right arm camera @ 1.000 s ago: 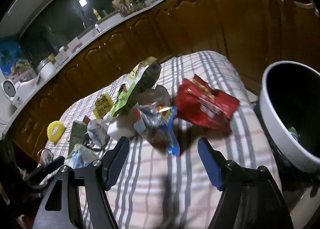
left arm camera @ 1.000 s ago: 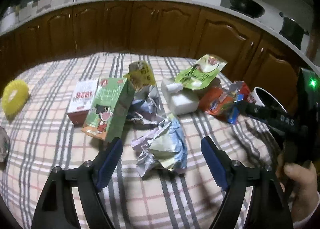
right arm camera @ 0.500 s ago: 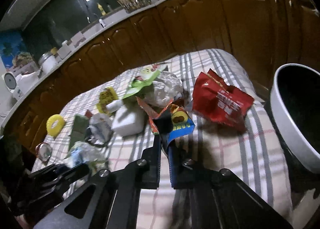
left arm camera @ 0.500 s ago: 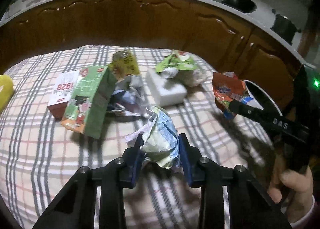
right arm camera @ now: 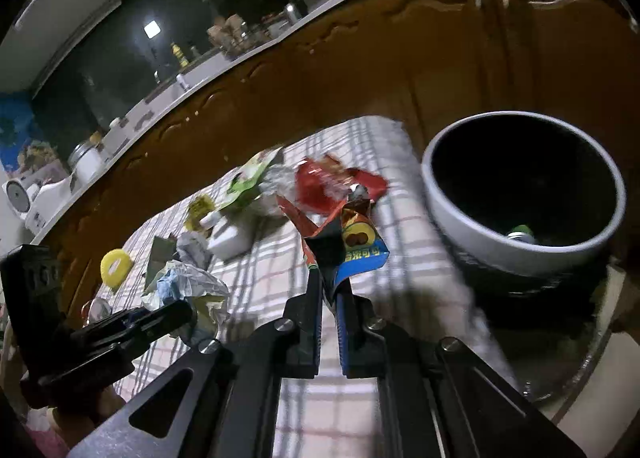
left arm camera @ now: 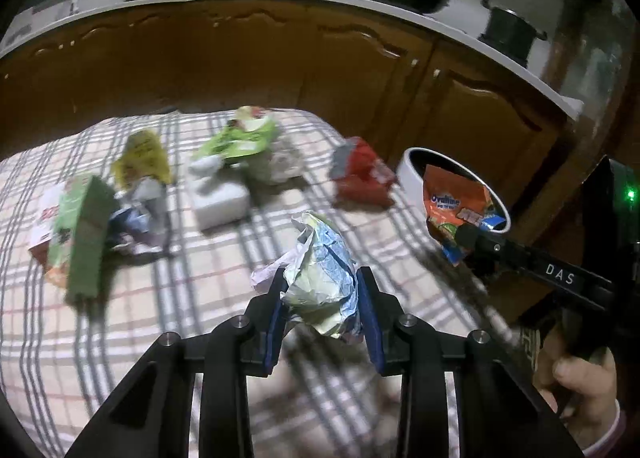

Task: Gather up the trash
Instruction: 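Carry both wrappers to the white bin and release them inside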

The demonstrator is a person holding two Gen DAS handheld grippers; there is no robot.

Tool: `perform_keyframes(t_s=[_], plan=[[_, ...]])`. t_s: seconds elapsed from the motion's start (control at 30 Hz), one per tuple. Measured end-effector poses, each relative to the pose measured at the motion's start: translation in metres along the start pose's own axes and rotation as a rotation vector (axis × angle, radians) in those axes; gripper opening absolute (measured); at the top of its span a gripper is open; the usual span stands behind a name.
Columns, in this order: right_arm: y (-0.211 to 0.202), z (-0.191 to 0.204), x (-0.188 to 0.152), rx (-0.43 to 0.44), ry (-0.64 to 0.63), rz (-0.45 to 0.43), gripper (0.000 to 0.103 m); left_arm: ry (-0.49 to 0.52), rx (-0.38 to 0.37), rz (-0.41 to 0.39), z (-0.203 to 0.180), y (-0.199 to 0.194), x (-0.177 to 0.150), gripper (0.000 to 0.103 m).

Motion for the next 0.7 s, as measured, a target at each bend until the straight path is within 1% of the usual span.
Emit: perform_keyframes(t_s=[0.3,0.53,0.7], plan=[[-0.032,-0.035,0.02,-0.044,0.036,-0.072,0.006,0.059,-0.046,-0.007,-0.041,0.014,0.018,0.032],[-0.046,-0.057,0.037,-0.073,0.059,-0.111,0.006,0.107,-0.074,-0.024,-0.064,0.03,0.042,0.032],[-0.05,-0.072,0.053,-0.103,0.065,-0.126,0.006,0.126,-0.095,-0.028,-0.078,0.05,0.059,0.032]])
Point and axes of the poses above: each gripper's, at about its wrist camera, not at the fingertips, and y roughly the way its jaws point, z to its left, x to its top, the point moved 9 cm from there along y, roughly the way its jaws point, and after that the axes turned 14 degrees about y, right-handed, at the moved point
